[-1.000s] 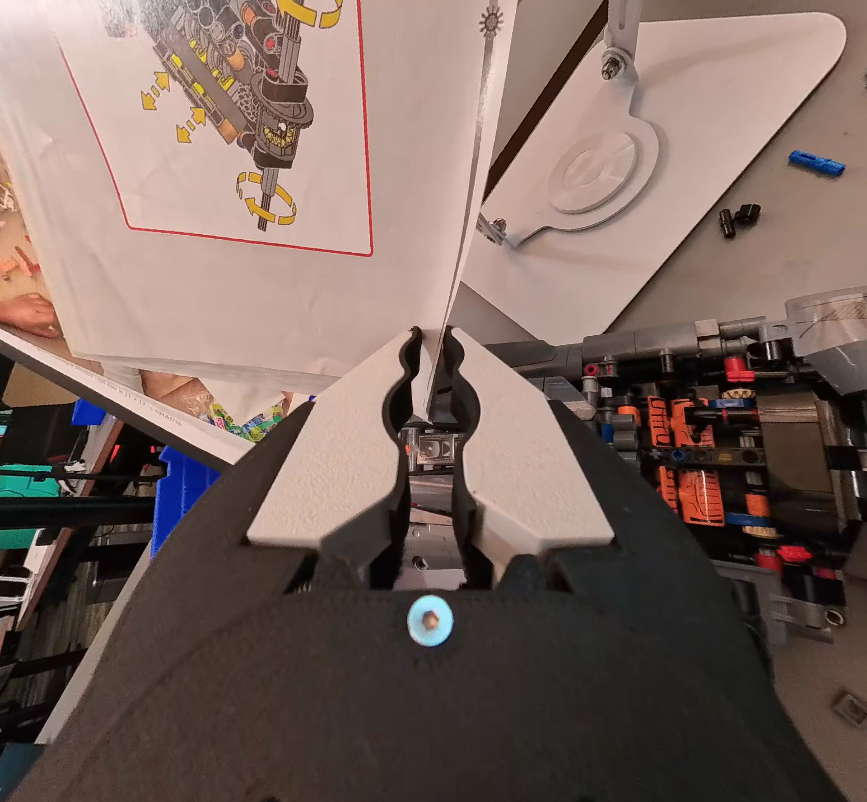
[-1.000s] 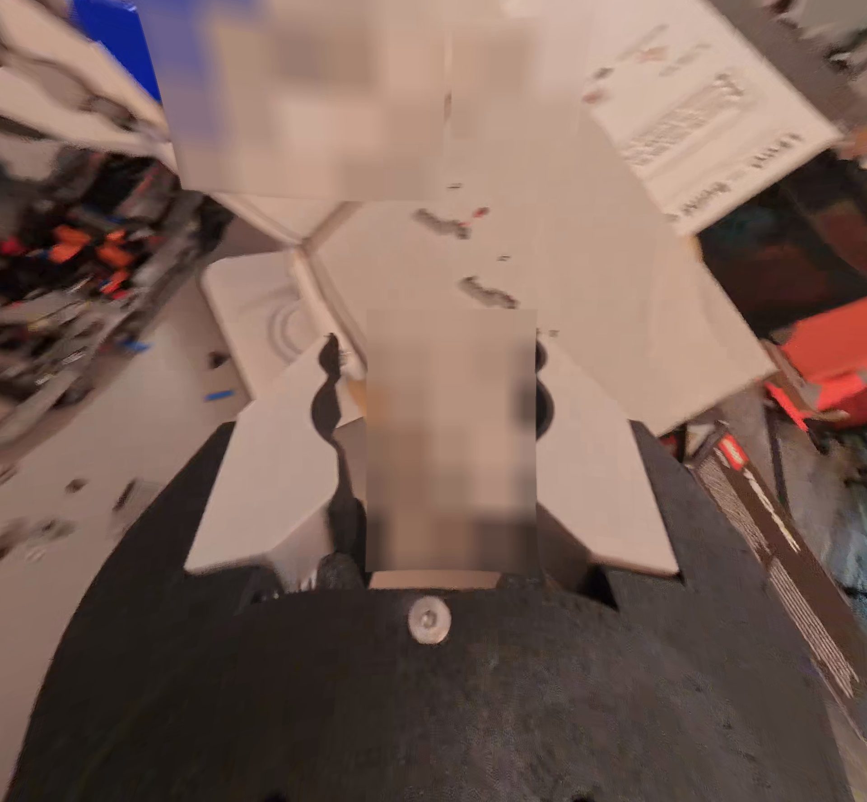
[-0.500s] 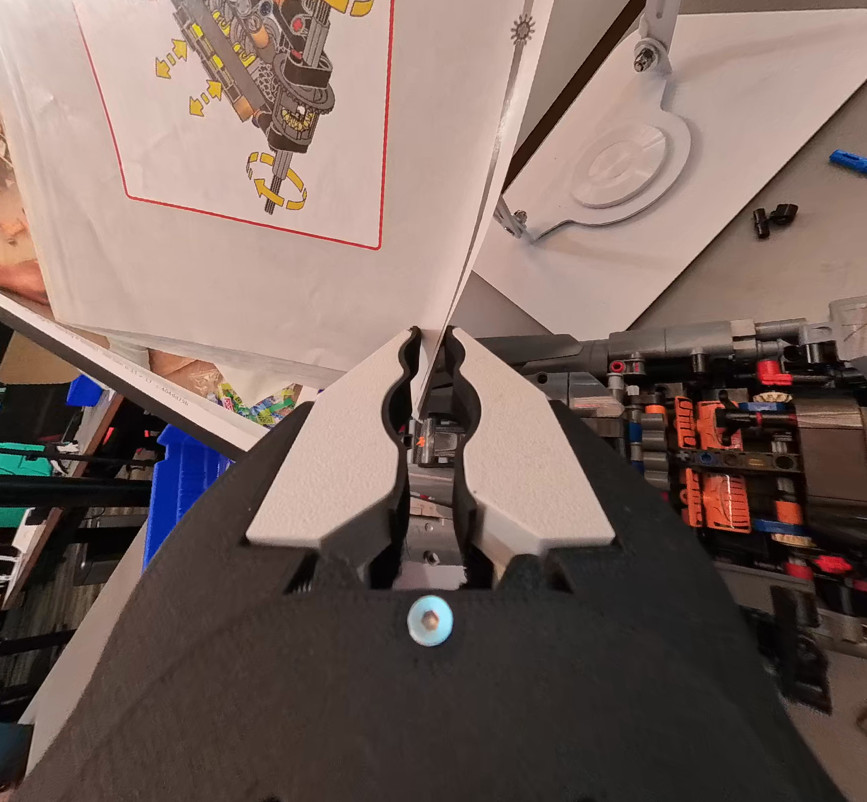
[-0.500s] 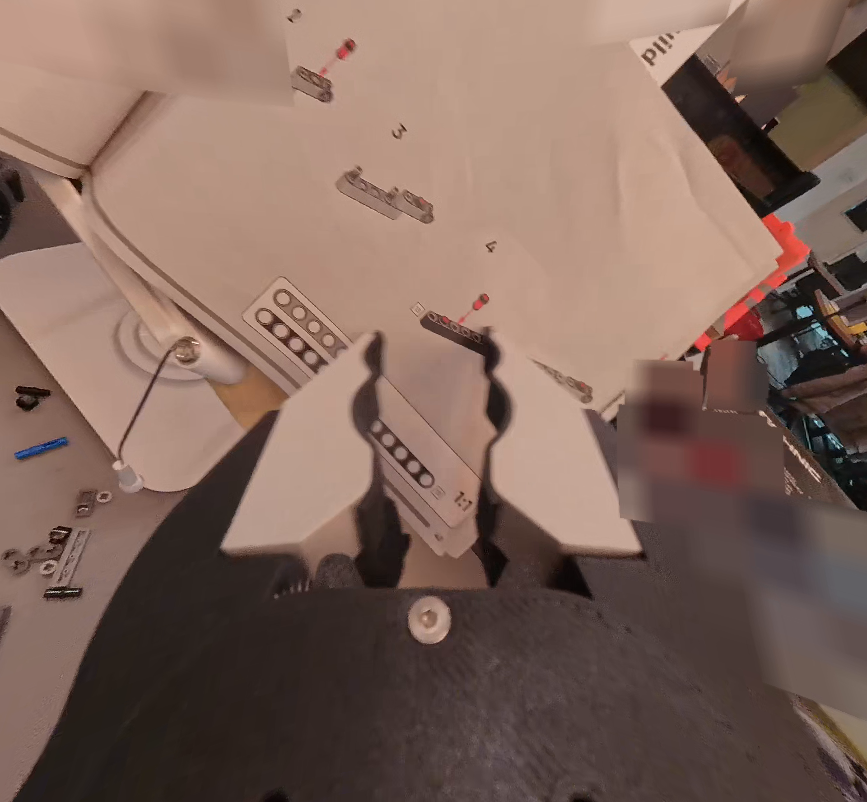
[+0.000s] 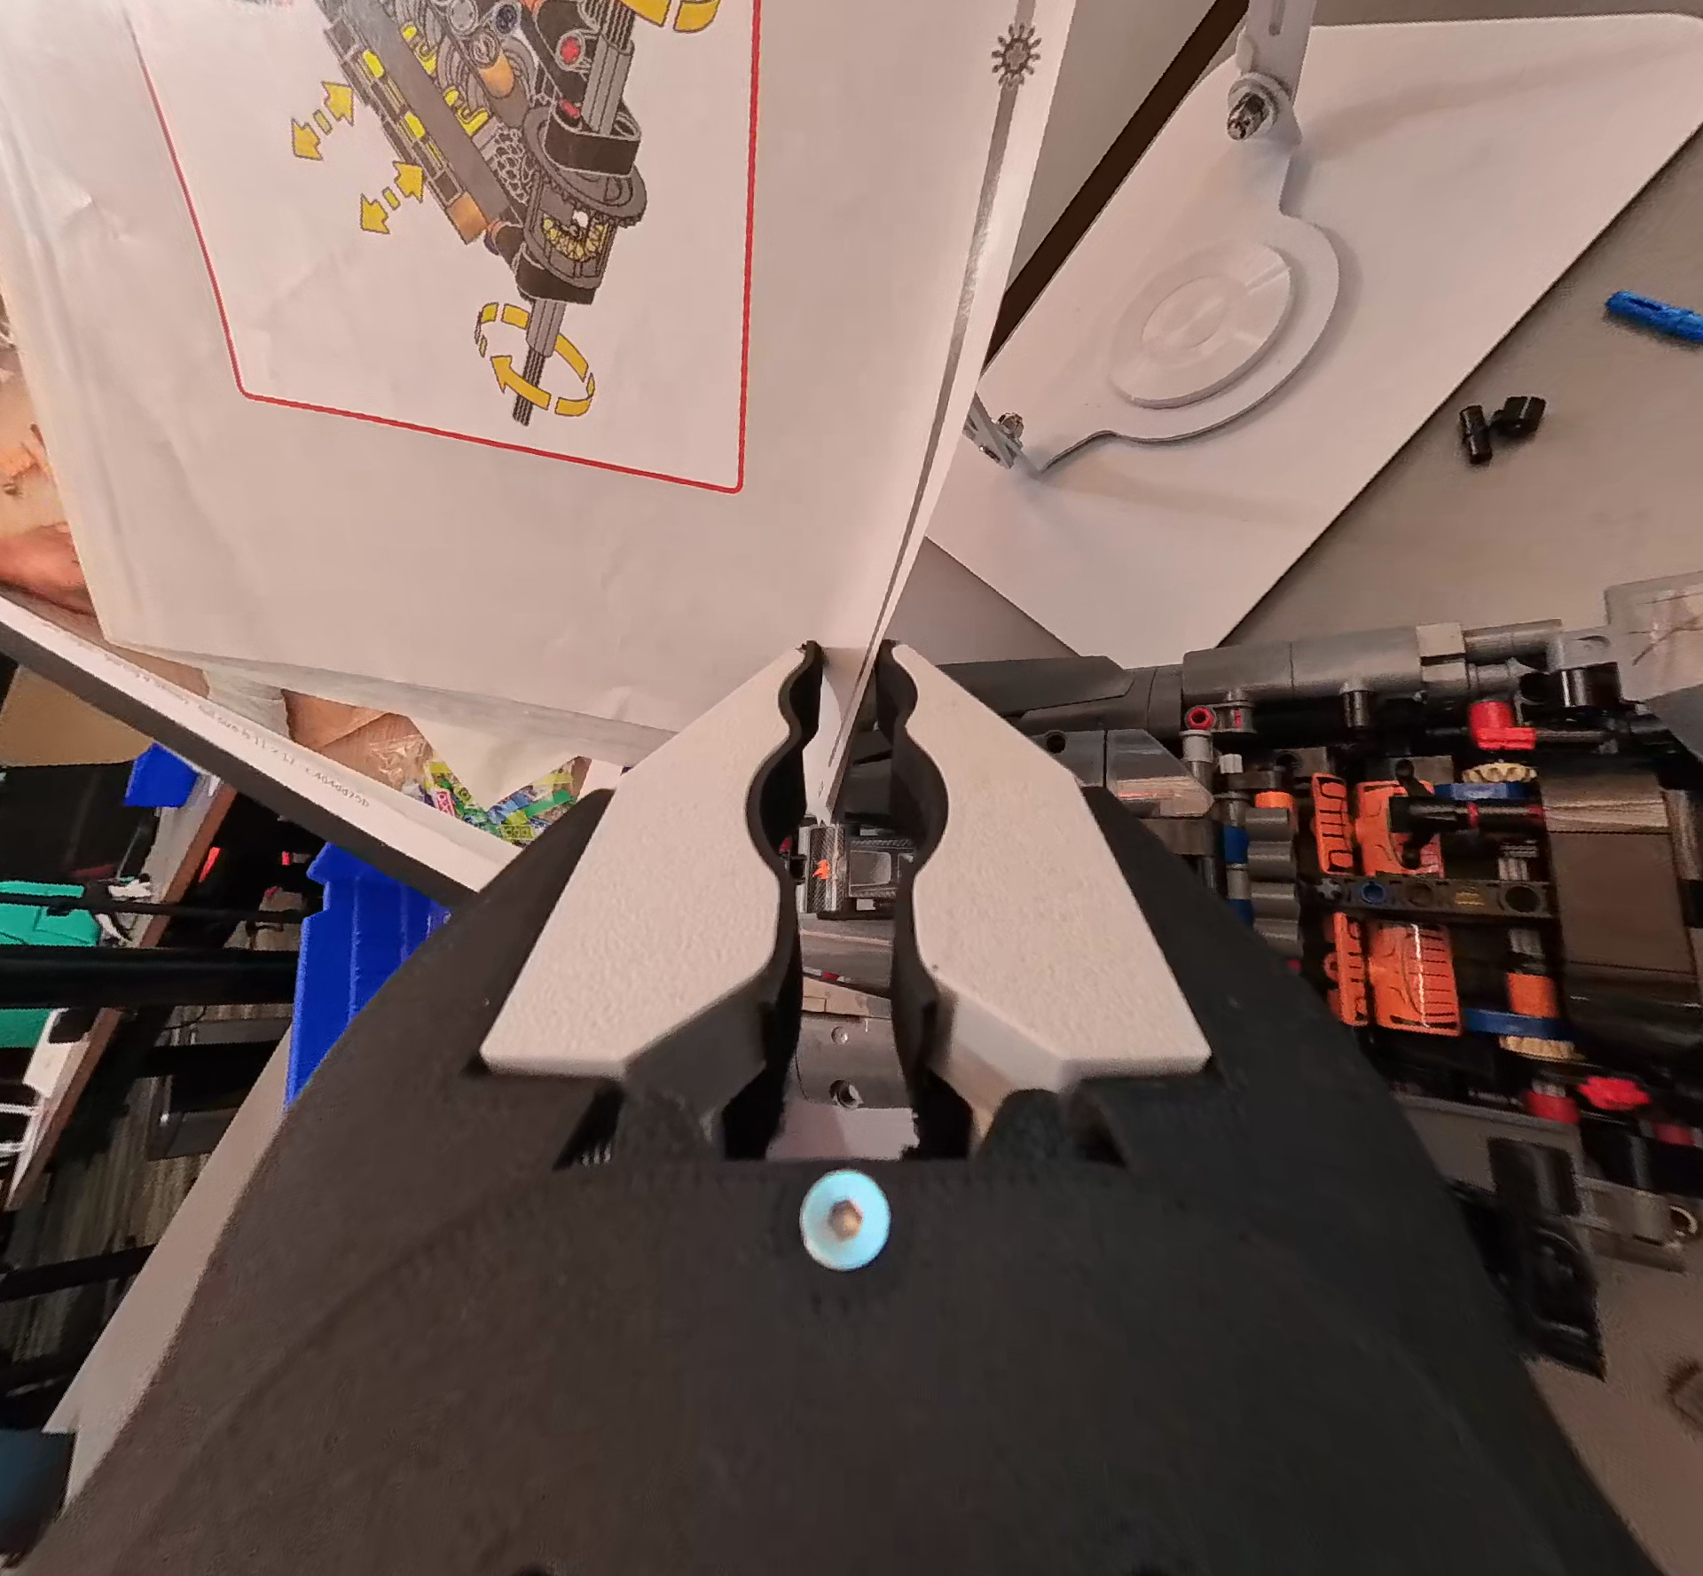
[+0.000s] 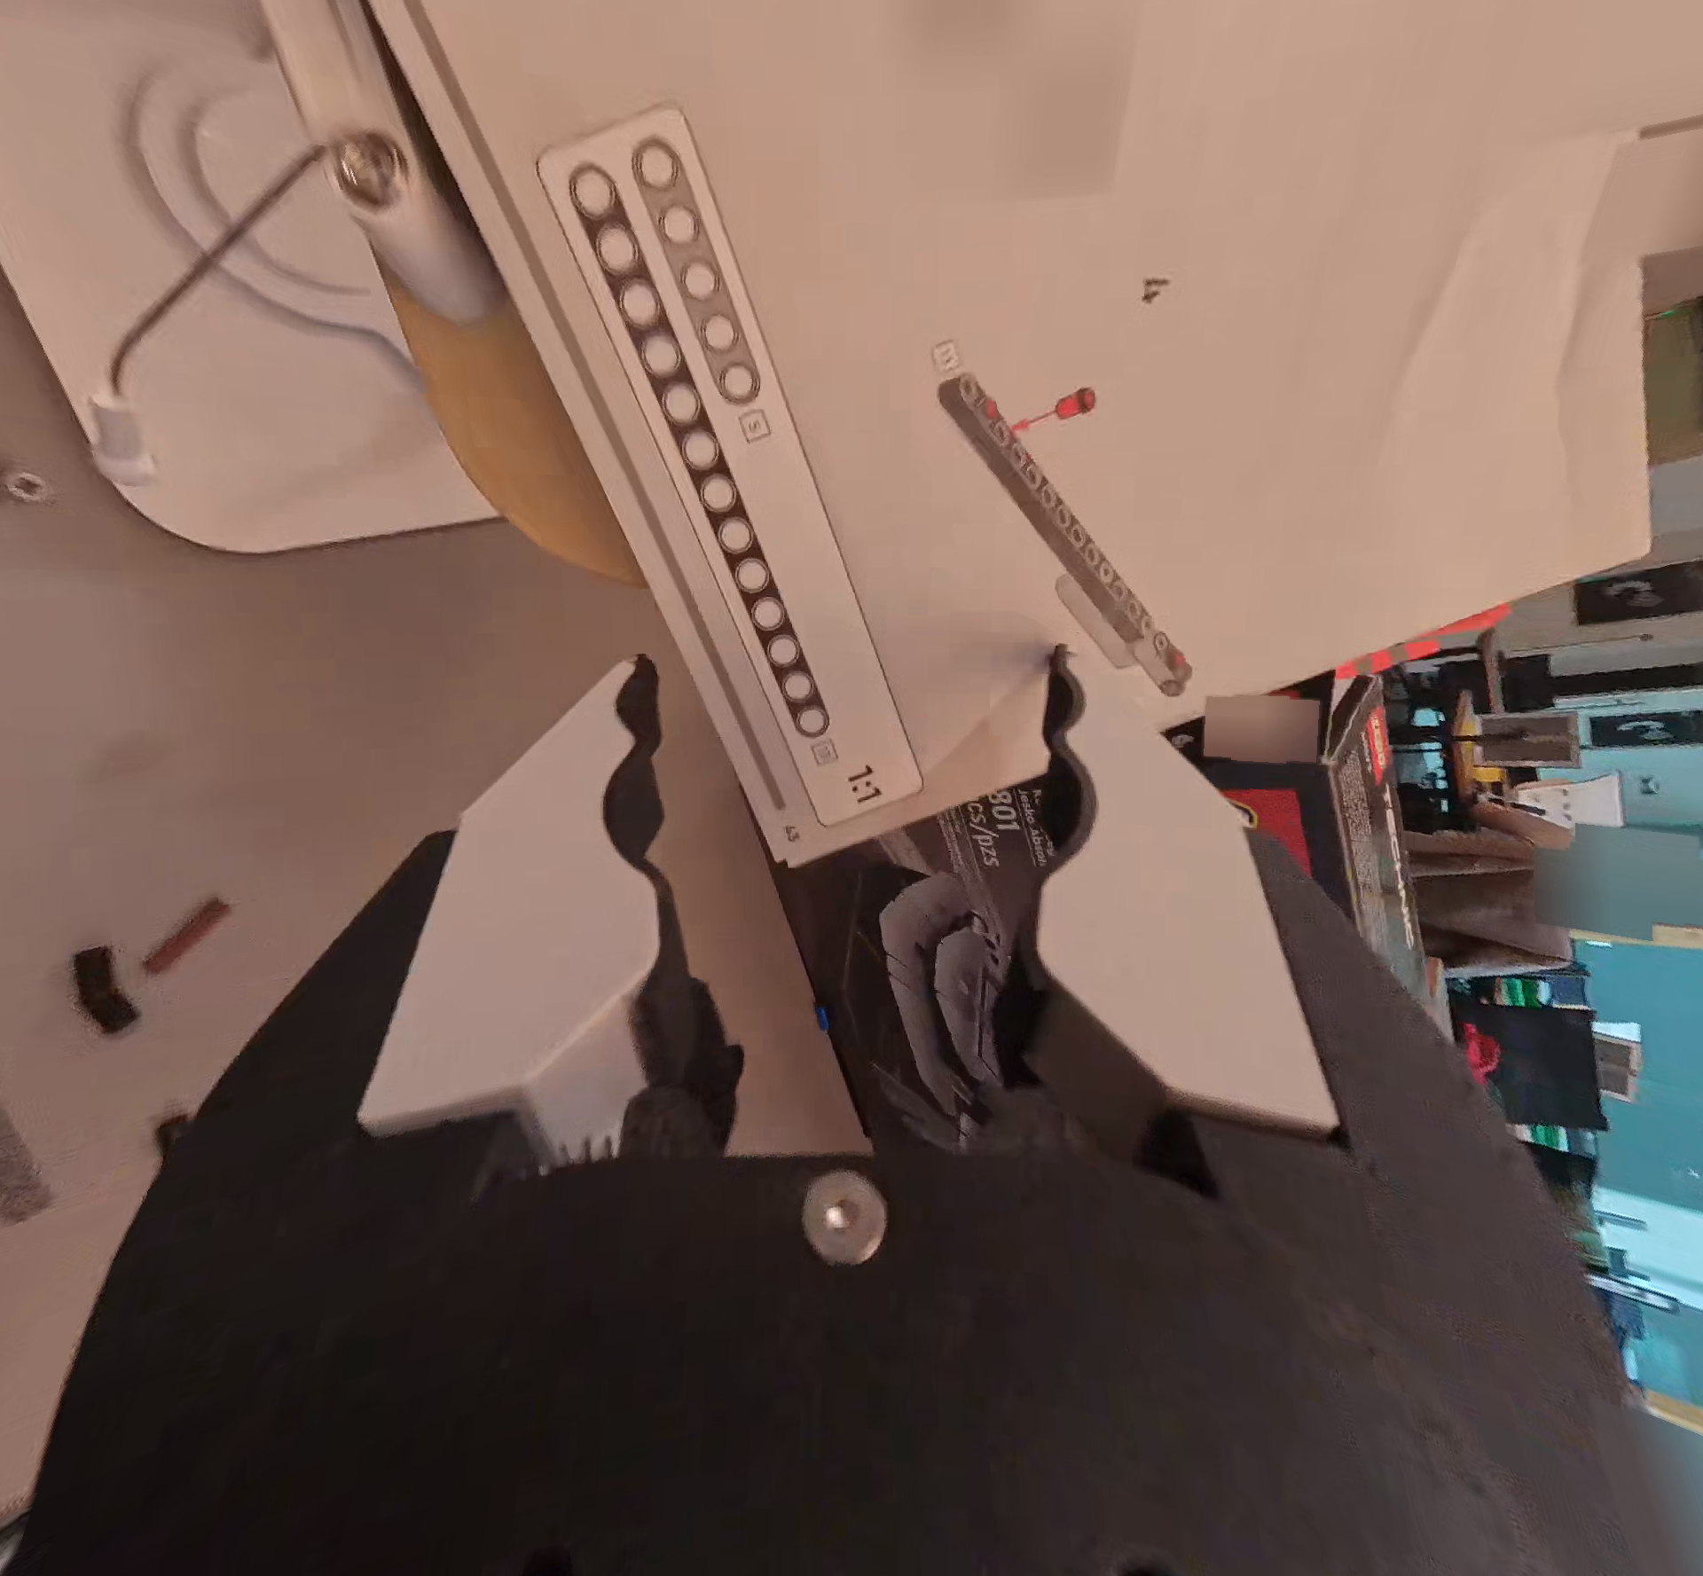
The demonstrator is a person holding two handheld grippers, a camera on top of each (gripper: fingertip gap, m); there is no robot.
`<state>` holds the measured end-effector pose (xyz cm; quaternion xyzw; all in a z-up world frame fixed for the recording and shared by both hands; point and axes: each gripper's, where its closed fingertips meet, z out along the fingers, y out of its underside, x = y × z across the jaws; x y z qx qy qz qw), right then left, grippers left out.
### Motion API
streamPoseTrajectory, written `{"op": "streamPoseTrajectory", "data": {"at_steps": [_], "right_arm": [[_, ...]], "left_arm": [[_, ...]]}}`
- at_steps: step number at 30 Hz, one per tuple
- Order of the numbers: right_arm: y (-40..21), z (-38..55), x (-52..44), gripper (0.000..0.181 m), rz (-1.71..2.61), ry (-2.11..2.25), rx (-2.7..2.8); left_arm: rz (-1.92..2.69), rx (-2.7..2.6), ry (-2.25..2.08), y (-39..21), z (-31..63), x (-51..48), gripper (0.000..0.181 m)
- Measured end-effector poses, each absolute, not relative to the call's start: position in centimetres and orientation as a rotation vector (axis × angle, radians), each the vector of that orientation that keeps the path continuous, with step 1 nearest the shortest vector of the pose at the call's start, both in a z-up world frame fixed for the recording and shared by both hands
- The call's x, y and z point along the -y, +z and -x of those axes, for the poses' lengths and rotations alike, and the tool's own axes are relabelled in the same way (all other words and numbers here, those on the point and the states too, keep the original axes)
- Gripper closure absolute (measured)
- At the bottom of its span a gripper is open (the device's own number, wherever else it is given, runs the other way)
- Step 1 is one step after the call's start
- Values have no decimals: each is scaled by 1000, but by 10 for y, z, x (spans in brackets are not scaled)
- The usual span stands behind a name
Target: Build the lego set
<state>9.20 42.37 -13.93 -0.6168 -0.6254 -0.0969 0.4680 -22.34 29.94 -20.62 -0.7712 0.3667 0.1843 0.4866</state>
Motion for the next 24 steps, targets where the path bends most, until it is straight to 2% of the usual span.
{"op": "streamPoseTrajectory", "data": {"at_steps": [2,5,8,16,18,23,24], "right_arm": [[-141,-95,-428,113,1479,-270,1535],[-144,-94,-427,125,1477,-294,1558],[-147,-90,-414,148,1468,-226,1621],[-139,-79,-400,181,1509,-80,1614],[-134,-71,-390,181,1510,-14,1621],[-107,-40,-358,181,1381,78,1647],[-102,-34,-352,181,1363,79,1649]], "left_arm": [[1876,-887,447,-205,224,-299,172],[1877,-884,447,-204,225,-299,172],[1876,-885,448,-205,224,-299,172],[1858,-896,445,-201,222,-297,170],[1828,-907,425,-194,216,-293,163],[1674,-903,454,-148,186,-284,123],[1642,-902,456,-139,177,-282,120]]}}
